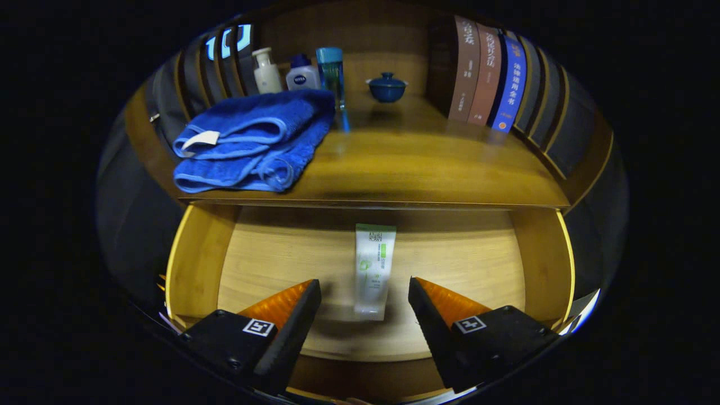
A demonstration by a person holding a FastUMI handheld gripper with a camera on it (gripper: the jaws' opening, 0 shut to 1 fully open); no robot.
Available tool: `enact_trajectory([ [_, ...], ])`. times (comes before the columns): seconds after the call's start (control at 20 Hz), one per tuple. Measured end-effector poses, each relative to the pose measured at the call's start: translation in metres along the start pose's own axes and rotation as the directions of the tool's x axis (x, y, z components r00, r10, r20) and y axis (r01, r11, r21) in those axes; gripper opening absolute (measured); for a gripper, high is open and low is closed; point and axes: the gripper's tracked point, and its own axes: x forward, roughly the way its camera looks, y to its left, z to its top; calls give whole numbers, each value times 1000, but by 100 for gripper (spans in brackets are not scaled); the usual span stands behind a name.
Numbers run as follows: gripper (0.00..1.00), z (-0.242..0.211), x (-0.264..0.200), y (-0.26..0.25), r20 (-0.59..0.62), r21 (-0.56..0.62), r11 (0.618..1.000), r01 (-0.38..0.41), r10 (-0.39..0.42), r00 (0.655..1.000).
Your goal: Pull open the drawer, take out the items inside it, and place them on the countertop above the cabinet.
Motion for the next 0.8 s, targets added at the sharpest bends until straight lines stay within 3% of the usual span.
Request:
enact_trajectory([
  [0.45,100,-25,38,-11,-211,4,999,37,-35,977],
  [0.8,100,-53,43,-17,-379,30,997,71,-55,924],
])
